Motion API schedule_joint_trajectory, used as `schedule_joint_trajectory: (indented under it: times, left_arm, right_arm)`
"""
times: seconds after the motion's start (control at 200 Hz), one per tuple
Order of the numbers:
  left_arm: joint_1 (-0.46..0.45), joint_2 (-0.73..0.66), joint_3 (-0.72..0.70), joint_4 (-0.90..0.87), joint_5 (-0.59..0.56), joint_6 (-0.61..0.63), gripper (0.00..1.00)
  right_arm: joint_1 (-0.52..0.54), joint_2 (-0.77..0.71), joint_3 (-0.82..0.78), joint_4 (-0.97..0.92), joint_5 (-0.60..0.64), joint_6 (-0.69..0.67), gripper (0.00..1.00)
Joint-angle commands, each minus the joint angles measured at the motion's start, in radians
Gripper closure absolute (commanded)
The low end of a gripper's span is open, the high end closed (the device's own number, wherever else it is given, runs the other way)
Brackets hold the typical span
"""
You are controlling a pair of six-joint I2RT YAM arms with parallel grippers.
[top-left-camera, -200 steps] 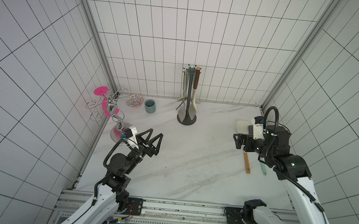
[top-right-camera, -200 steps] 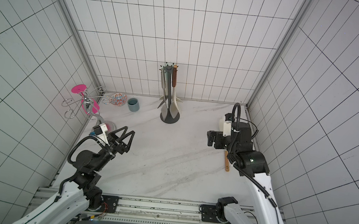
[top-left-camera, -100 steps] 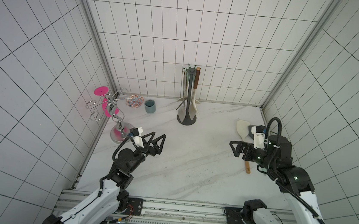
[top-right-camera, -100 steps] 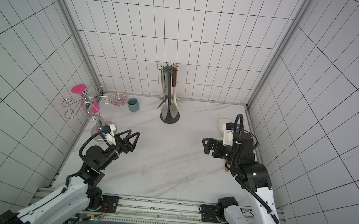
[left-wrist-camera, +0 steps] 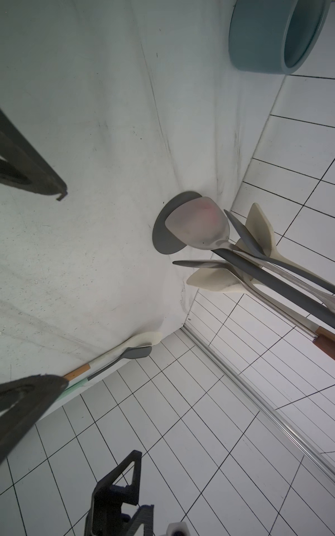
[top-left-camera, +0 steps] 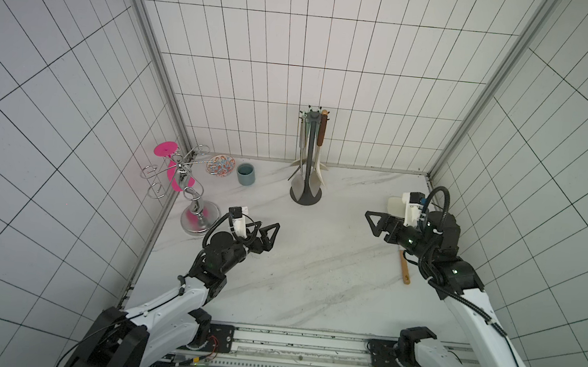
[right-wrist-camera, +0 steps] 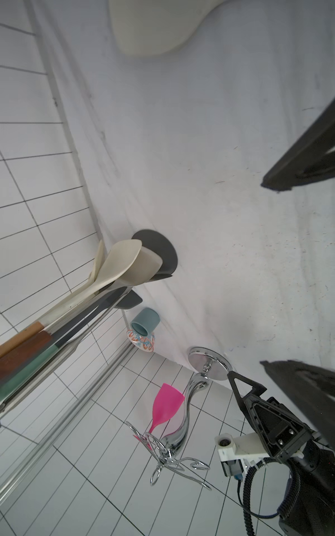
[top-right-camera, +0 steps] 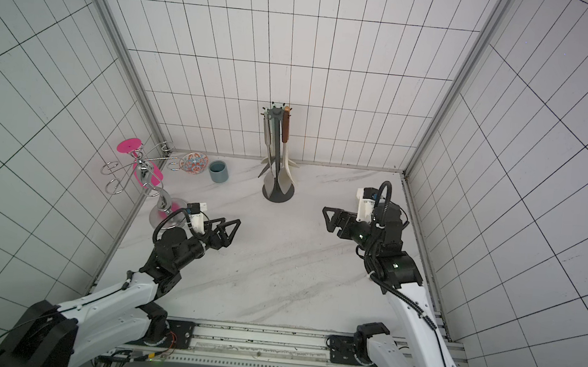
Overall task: Take the spatula off the kitchen utensil rack
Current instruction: Take off the spatula from the rack.
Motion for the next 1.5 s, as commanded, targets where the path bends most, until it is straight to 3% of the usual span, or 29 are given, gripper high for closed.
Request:
schedule_joint_trajectory:
  times: [0.0, 0.115, 0.345, 0.675, 0.83, 1.125, 1.495]
  left_arm:
    - [-0.003, 0.039, 0.039, 0.04, 0.031, -0.002, 0.03]
    - [-0.003, 0.095, 0.053, 0.062, 0.052, -0.011, 0.03]
    - [-0.003, 0.158, 0.07, 0.086, 0.075, 0.0, 0.03]
    - [-0.003, 0.202, 0.081, 0.113, 0.087, 0.0, 0.03]
    - [-0.003, 0.233, 0.087, 0.134, 0.096, -0.01, 0.03]
    - [-0.003, 0.267, 0.088, 0.167, 0.116, -0.034, 0.03]
    - [-0.002, 0.275, 0.086, 0.184, 0.129, -0.045, 0.03]
  right_arm:
    - [-0.009, 0.134, 0.027, 0.277, -0.119, 0.012, 0.18]
    - [0.001, 0.303, 0.091, 0.474, -0.166, 0.042, 0.39]
    - [0.012, 0.667, 0.372, 0.617, -0.262, 0.057, 0.43]
    - [0.055, 1.007, 0.679, 0.873, -0.387, 0.13, 0.54]
    - [0.087, 1.082, 0.754, 0.92, -0.402, 0.132, 0.55]
    - [0.114, 1.17, 0.922, 0.759, -0.374, 0.052, 0.61]
    - [0.131, 1.213, 0.973, 0.668, -0.338, -0.023, 0.62]
